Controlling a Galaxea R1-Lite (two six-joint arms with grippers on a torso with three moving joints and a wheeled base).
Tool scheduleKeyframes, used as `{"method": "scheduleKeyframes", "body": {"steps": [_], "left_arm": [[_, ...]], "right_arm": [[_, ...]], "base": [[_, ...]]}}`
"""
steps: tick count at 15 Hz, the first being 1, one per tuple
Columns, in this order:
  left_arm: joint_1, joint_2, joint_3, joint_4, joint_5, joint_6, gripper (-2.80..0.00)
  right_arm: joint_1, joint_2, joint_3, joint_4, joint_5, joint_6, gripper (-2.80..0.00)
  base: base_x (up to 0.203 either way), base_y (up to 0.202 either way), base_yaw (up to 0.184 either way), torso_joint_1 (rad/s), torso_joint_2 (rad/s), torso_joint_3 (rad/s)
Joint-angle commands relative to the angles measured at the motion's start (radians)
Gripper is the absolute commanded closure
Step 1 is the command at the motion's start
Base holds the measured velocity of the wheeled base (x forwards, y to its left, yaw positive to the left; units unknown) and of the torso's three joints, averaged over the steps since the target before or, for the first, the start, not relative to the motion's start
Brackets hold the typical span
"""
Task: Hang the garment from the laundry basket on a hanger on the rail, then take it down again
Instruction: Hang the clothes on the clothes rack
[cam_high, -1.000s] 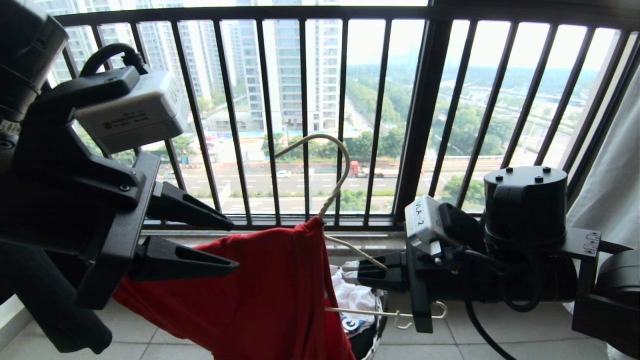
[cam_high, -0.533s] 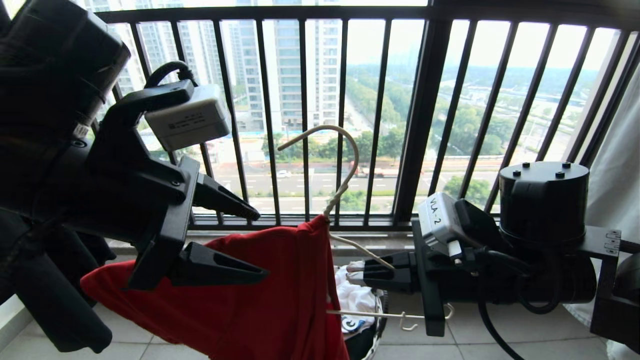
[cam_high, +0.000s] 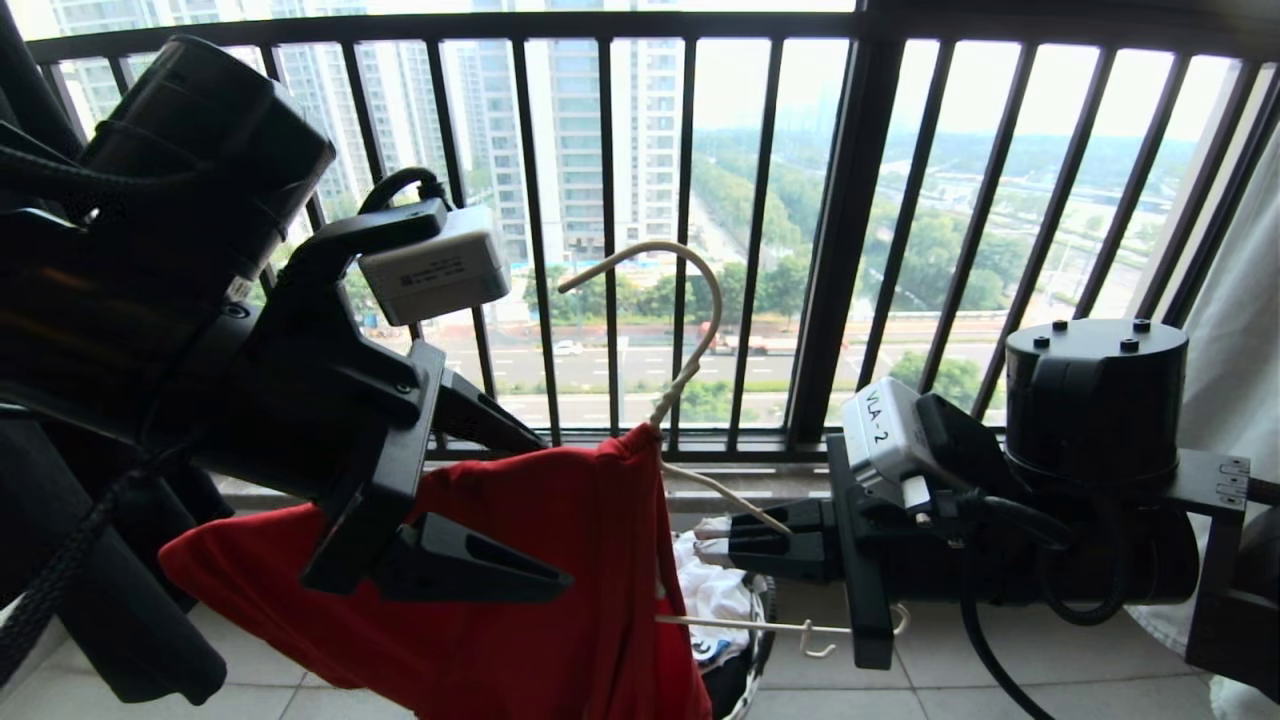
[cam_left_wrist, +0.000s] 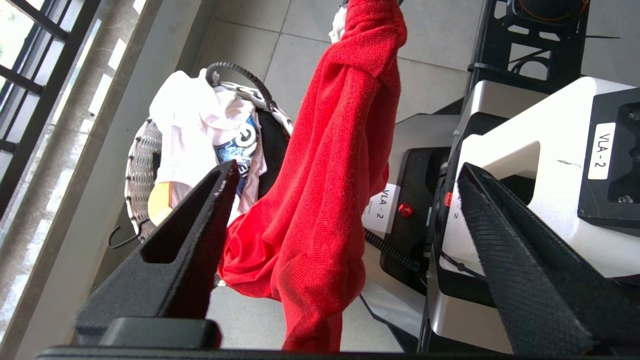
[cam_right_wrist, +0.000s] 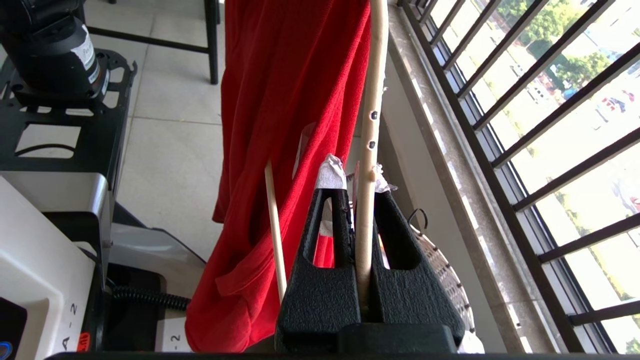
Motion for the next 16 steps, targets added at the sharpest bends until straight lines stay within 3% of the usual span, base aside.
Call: {"method": "scheduleKeyframes", "body": {"steps": [1,13,14,16], "left_arm": [[-0.001,0.005,0.001,0.004,-0.005,-0.001,0.00],[-0.001,0.002,0.003,0.006,-0.019,-0.018,0.00],[-0.001,0.002,0.003,0.006,-0.019,-0.019,0.00],[-0.001,0.000,0.000,0.006,-0.019,-0.019,0.00]], "right_arm": [[0.000,-0.002,-0.002,-0.004,0.003,-0.001,0.00],[0.000,-0.005,-0.005,-0.012,0.004,0.002,0.00],[0.000,-0.005,-0.005,-0.012,0.003,0.002,-2.80],[0.000,-0.005,-0.010,-0.012,0.004,0.005,-2.80]], "base": [[0.000,0.000,0.000,0.000,0.00,0.000],[0.000,0.000,0.000,0.000,0.00,0.000],[0.000,0.000,0.000,0.000,0.00,0.000],[0.000,0.000,0.000,0.000,0.00,0.000]]}}
